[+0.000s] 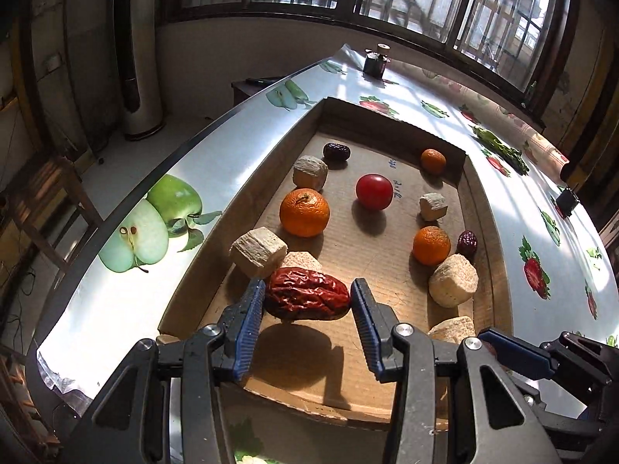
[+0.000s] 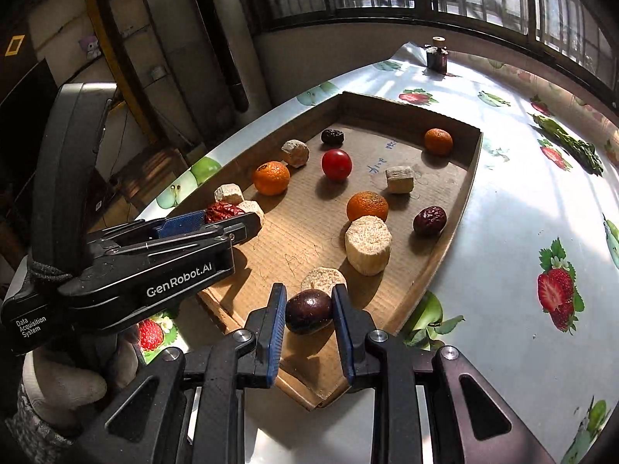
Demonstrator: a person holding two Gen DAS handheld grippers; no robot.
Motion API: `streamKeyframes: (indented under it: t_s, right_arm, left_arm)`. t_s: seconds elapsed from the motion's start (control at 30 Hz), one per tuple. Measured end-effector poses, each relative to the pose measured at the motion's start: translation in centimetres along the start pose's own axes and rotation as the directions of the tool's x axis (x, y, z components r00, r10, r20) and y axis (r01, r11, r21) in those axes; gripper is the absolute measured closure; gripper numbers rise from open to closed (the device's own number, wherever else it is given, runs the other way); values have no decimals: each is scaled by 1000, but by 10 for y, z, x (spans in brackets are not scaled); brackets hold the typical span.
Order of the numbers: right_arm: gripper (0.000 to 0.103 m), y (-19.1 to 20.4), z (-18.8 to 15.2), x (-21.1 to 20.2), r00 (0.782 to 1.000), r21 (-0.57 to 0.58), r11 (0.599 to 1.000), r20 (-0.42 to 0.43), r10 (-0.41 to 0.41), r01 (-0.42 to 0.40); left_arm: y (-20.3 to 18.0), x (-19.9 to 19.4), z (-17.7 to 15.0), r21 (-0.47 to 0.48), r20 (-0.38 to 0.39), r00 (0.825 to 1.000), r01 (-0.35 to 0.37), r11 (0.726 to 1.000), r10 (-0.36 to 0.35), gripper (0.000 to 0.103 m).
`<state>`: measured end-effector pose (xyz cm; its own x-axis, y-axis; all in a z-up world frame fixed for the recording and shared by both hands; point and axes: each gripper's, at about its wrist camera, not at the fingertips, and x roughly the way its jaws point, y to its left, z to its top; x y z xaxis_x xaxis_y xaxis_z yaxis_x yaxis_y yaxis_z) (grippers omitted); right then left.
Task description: Organize fruits
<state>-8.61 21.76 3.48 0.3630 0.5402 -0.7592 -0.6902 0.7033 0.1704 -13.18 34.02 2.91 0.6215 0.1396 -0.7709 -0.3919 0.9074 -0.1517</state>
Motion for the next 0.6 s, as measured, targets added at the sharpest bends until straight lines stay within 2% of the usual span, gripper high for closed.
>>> streamKeyframes:
  t_s: [0.17, 0.33, 0.43, 0.5, 0.53, 0.6]
  right_arm:
    - [76, 7, -4, -1, 998, -27, 998, 31, -48, 49]
    - [75, 11, -5, -5, 997, -42, 997, 49, -65, 68]
    - [64, 11, -6, -11, 995, -33, 997, 71, -63, 66]
    - [52, 10, -6, -17, 994, -24, 998, 91, -63, 65]
    - [50, 9, -7, -21, 993, -21, 998, 101, -64, 66]
    - [48, 9, -8, -29, 990, -15, 997, 120, -76, 78]
  left_arm:
    - [2, -5, -2, -19, 19, 1000, -1, 1000, 1, 57]
    - [7, -17, -3, -52, 47, 999, 2, 999, 0, 47]
    - [7, -27, -4, -57, 78, 997, -12, 998, 16, 46]
    - [6, -39, -6, -59, 122, 992, -33, 998, 40, 45]
    - [5, -45, -7, -60, 148, 987, -48, 997, 57, 43]
    - [3, -62, -9, -72, 221, 969, -93, 993, 107, 30]
